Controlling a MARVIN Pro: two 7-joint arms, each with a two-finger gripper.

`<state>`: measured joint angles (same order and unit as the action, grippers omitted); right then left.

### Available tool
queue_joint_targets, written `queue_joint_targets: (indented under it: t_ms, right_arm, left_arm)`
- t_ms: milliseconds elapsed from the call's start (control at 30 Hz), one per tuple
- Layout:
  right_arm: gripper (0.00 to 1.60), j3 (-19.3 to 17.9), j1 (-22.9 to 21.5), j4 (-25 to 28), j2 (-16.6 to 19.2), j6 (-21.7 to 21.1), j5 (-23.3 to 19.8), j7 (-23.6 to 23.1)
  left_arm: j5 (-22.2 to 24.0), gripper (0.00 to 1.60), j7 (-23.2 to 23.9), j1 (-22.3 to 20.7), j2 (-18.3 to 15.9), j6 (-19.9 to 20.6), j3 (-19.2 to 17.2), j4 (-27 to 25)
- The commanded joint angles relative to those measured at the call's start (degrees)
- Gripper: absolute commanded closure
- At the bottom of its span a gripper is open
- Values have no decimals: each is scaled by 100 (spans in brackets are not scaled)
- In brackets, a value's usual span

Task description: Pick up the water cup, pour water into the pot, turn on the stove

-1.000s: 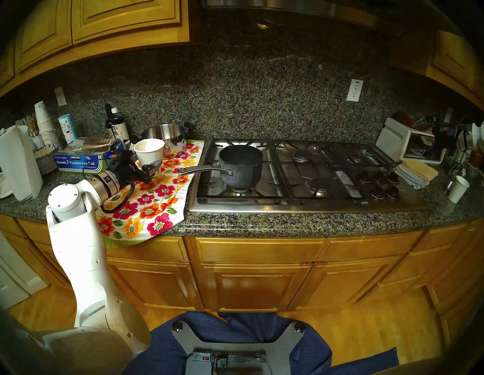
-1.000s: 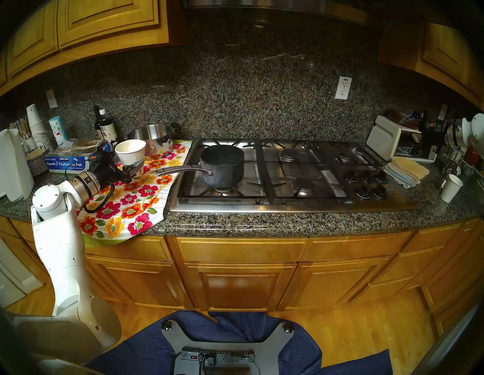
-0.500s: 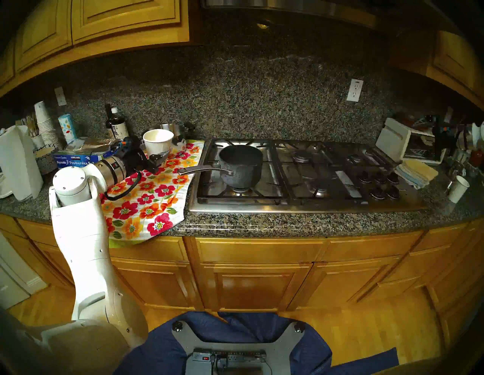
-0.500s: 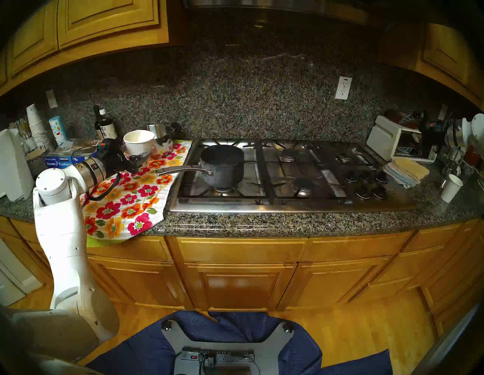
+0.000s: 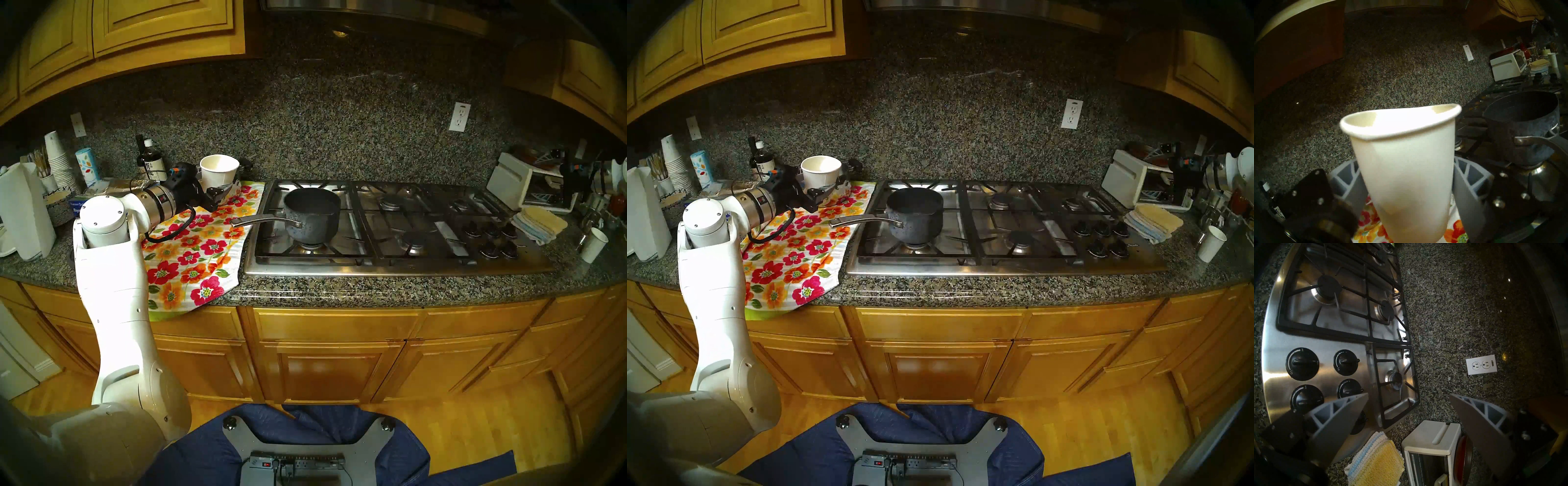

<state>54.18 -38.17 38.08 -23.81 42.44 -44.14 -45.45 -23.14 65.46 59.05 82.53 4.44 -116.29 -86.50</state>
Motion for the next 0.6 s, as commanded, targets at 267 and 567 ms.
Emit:
queue_joint_targets:
  t_ms: [267,567]
  right_arm:
    - [0,-104,-145,-38,-53,2,-50,66]
    - [0,-104,-144,-39,-53,3,-51,64]
  left_arm:
    - [-152,70,-300,-734,1,-106,439,204]
    - [-302,73,-457,-936,-2,-237,692,489]
